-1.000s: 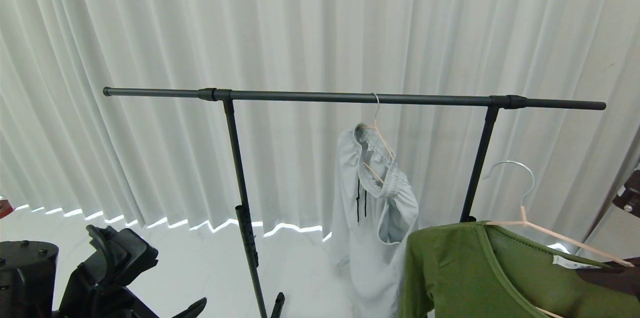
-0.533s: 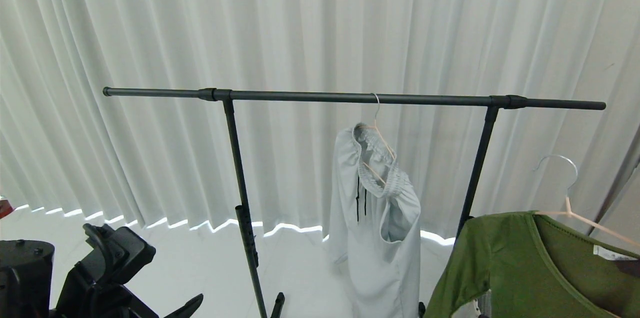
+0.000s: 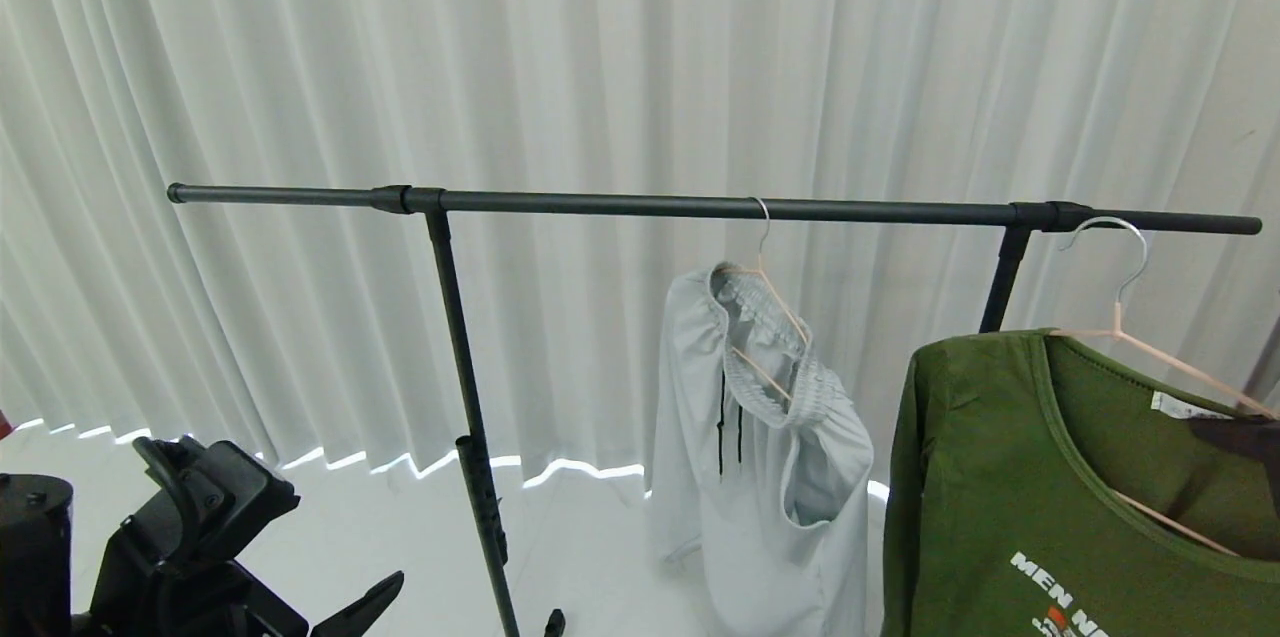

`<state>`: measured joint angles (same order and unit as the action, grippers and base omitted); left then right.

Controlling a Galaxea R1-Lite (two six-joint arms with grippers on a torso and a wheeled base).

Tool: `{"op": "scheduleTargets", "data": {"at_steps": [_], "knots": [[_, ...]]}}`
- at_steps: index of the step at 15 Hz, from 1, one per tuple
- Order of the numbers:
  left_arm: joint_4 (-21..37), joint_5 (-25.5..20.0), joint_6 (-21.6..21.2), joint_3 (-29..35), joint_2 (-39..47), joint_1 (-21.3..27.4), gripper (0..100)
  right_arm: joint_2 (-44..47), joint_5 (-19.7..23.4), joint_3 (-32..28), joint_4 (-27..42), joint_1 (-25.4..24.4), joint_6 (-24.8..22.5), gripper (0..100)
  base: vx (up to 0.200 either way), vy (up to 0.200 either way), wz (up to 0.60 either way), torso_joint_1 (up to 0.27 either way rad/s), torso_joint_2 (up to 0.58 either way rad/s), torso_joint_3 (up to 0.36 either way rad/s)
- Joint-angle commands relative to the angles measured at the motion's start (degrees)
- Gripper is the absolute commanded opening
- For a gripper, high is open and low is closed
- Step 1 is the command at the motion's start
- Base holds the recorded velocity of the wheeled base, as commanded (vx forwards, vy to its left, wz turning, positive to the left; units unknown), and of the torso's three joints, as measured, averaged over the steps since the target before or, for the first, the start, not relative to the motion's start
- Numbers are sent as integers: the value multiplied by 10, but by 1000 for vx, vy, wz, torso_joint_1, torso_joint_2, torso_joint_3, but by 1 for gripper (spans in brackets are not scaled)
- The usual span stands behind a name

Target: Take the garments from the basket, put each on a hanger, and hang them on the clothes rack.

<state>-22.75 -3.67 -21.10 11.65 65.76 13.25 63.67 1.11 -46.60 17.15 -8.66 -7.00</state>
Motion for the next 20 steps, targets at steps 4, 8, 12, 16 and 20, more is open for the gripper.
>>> {"op": "scheduleTargets", "data": {"at_steps": [4, 8, 12, 16, 20], "knots": [[0, 0, 0, 0, -5, 0, 100, 11, 7, 1, -21, 0, 1, 0, 200, 0, 0, 2, 5, 5], [0, 0, 0, -1, -5, 0, 100, 44, 6, 2, -62, 0, 10, 0, 200, 0, 0, 1, 2, -1], [0, -1, 0, -4, -16, 1, 100, 84, 6, 1, -92, 1, 11, 0, 0, 0, 0, 0, 0, 0], [0, -1, 0, -3, -21, 1, 100, 146, 1, 1, -155, 6, 23, 0, 0, 0, 0, 0, 0, 0], [0, -1, -1, -8, -32, 1, 100, 167, -3, 1, -169, 11, 23, 0, 0, 0, 0, 0, 0, 0]]}}
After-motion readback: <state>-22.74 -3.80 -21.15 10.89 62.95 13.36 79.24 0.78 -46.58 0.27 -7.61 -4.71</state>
